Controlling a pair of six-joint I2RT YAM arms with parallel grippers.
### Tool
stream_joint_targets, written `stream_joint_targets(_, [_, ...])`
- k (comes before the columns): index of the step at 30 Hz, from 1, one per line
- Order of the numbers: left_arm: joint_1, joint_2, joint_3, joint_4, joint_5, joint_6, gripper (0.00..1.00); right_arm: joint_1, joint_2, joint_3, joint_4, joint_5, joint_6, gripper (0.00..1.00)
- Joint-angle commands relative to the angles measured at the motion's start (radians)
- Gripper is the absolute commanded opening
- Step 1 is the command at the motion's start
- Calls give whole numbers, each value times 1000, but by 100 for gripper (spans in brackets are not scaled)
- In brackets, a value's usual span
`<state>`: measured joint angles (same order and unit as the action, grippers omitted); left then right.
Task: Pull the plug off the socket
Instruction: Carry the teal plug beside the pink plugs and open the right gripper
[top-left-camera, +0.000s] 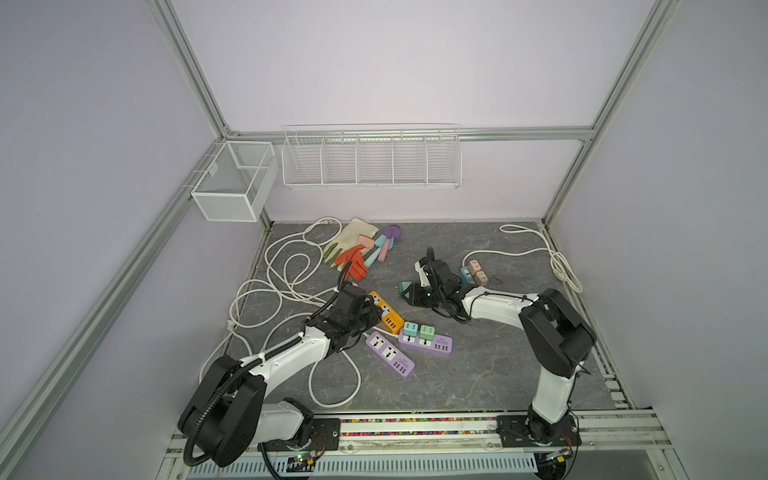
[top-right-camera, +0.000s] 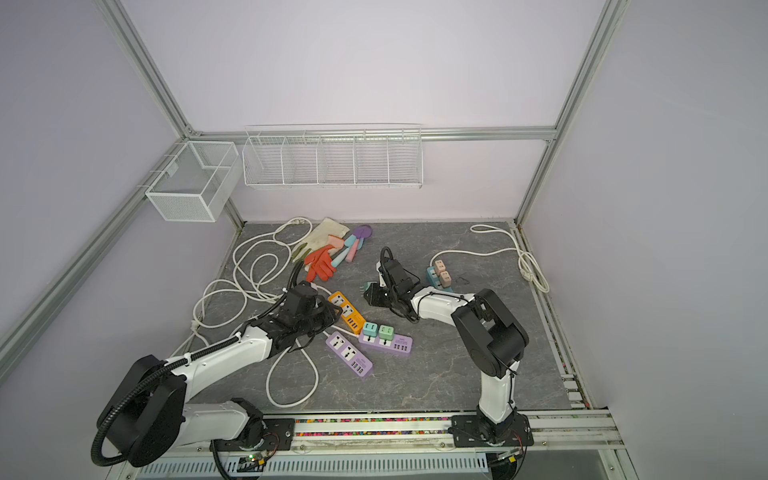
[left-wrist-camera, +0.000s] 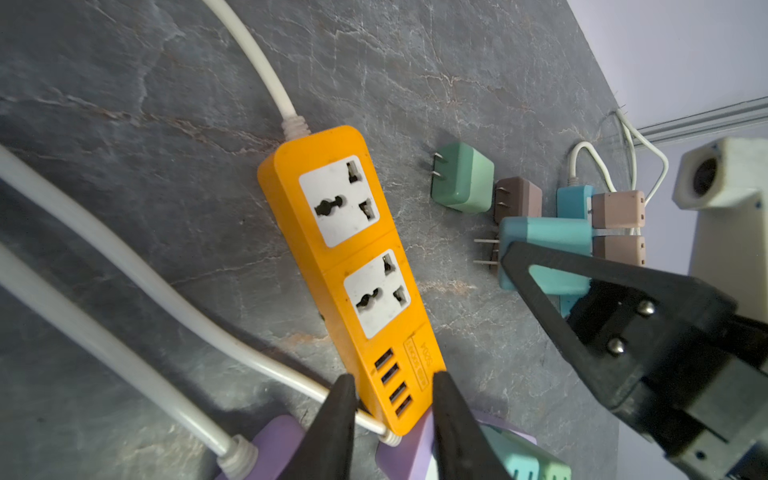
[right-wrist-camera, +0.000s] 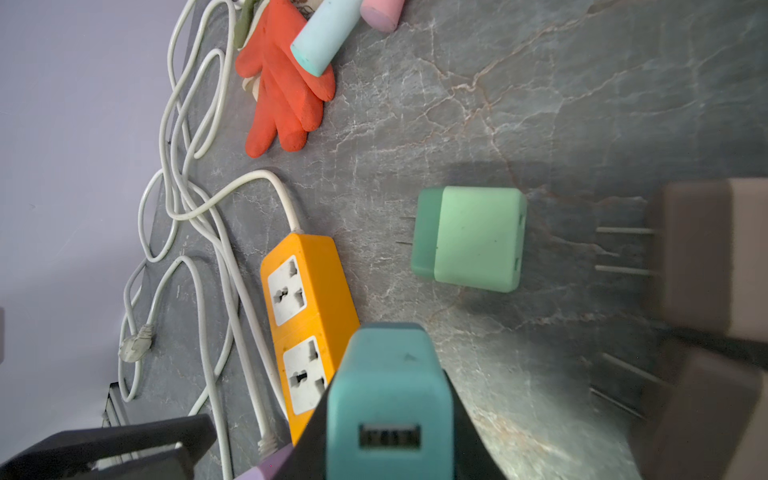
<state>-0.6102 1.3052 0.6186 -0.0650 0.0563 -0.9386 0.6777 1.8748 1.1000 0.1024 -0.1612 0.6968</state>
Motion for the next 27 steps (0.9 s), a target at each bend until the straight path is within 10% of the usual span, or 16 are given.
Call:
stream_joint_targets(1, [-14,8,-1,3,-30,-19,34,0,25,3,27,6,24,7])
stream_joint_targets(27, [-28,17,10,-10,-37,-18,34,12,62,32,-44,58,-2,32])
